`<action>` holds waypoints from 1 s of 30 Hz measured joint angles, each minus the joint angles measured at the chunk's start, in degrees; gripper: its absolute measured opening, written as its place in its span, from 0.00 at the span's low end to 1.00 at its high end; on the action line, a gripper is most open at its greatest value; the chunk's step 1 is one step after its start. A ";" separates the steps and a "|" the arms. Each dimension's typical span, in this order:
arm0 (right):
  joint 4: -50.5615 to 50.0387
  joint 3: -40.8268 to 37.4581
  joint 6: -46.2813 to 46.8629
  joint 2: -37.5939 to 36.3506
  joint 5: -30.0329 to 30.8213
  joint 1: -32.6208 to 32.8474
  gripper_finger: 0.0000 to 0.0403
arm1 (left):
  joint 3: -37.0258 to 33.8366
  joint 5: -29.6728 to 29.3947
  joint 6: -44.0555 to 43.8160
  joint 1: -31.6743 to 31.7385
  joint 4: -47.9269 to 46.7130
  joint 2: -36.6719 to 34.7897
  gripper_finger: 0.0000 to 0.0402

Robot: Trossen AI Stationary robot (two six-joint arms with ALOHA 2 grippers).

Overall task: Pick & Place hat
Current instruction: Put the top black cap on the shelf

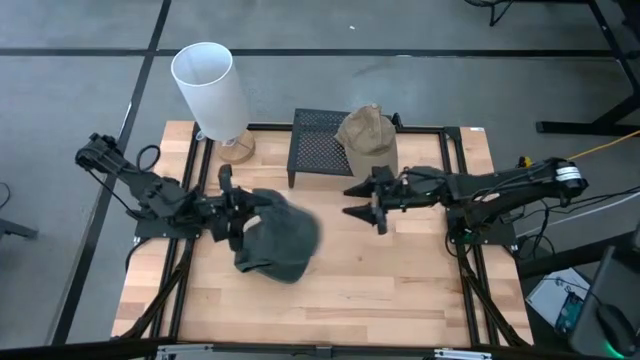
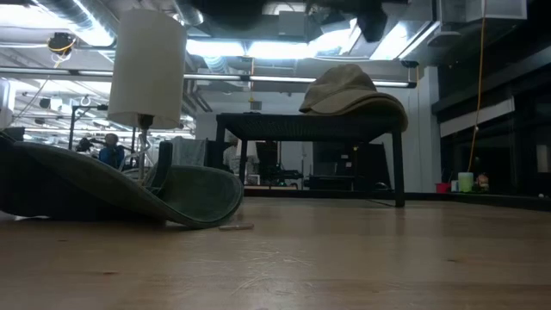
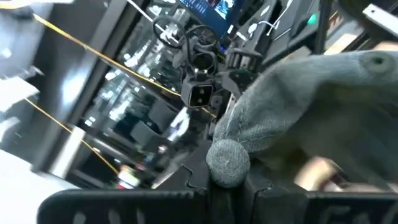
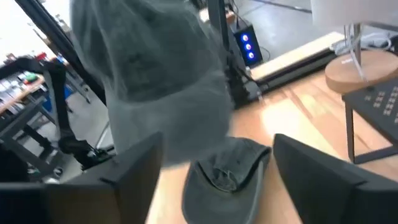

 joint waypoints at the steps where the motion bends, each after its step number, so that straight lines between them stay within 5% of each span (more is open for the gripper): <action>1: 0.39 0.00 -0.11 1.11 -0.03 0.04 0.75 | 0.00 0.10 -2.01 -0.07 -1.35 -0.53 0.05; 7: 13.01 0.00 -7.00 10.70 -0.52 1.15 0.91 | 0.00 5.69 -7.42 0.02 -5.15 -0.99 0.05; 16: 37.63 0.48 -17.61 19.83 -2.05 1.97 0.92 | 0.00 6.01 -7.77 1.36 -4.35 1.68 0.05; 30: 15.55 22.20 -19.40 31.91 -6.60 1.99 0.92 | 0.00 11.75 -6.60 7.47 -1.49 5.56 0.06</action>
